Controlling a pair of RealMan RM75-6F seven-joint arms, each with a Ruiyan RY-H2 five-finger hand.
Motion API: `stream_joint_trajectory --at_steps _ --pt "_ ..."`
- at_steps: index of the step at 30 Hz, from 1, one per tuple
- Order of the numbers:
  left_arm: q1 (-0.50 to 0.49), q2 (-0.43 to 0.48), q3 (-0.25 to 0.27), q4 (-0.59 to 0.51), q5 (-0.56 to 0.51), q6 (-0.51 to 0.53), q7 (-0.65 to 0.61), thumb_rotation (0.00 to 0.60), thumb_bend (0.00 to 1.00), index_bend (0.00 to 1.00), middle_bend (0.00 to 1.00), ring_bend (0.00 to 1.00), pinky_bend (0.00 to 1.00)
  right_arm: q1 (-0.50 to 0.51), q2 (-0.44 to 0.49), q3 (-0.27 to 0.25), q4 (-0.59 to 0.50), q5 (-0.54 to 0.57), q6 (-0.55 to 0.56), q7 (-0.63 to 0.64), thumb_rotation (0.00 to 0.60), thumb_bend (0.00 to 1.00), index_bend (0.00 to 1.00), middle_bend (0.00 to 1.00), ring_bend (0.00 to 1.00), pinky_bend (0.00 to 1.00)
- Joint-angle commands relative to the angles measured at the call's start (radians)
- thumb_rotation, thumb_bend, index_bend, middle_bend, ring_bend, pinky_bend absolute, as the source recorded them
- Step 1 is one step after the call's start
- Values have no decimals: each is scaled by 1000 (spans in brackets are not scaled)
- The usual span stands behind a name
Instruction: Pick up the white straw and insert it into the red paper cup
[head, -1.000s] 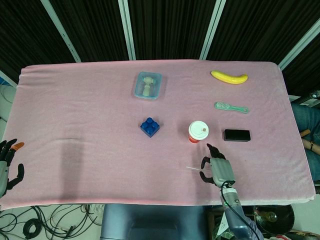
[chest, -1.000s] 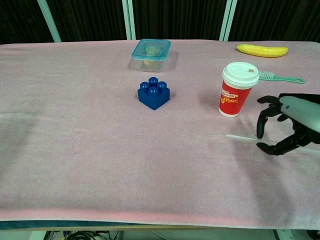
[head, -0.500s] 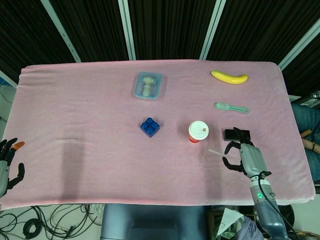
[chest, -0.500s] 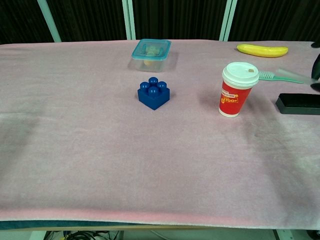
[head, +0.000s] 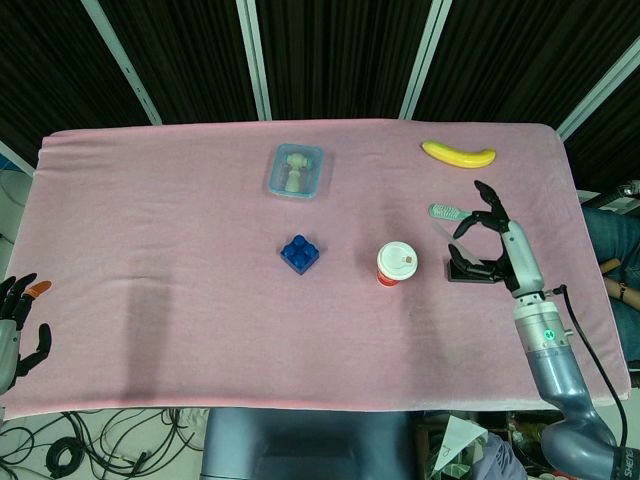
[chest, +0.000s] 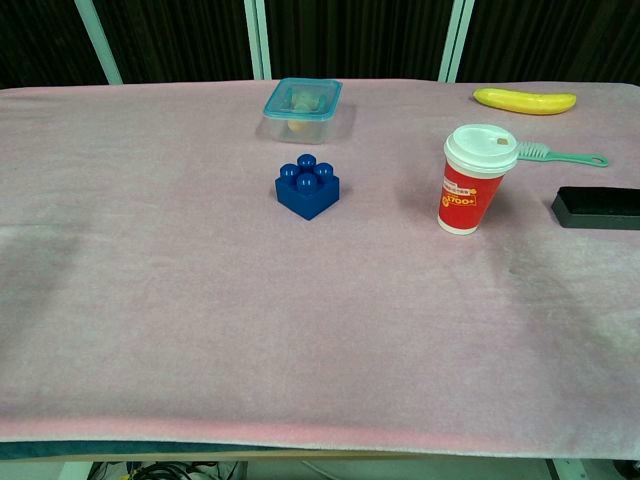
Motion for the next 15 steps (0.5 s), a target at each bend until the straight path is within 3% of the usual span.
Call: stream_joint_trajectory --at_steps 1,5,15 --pt "0 -2 -1 3 1 3 1 600 581 191 90 23 0 72 -73 94 103 -22 -40 209 600 344 604 0 0 155" --pt "-1 -6 -2 7 1 3 3 600 581 191 90 23 0 104 -130 139 144 -1 -39 356 600 347 605 0 0 154" --pt "0 -11 -5 20 23 24 -23 600 581 191 90 23 0 136 -272 152 249 27 41 469 600 358 607 0 0 154"
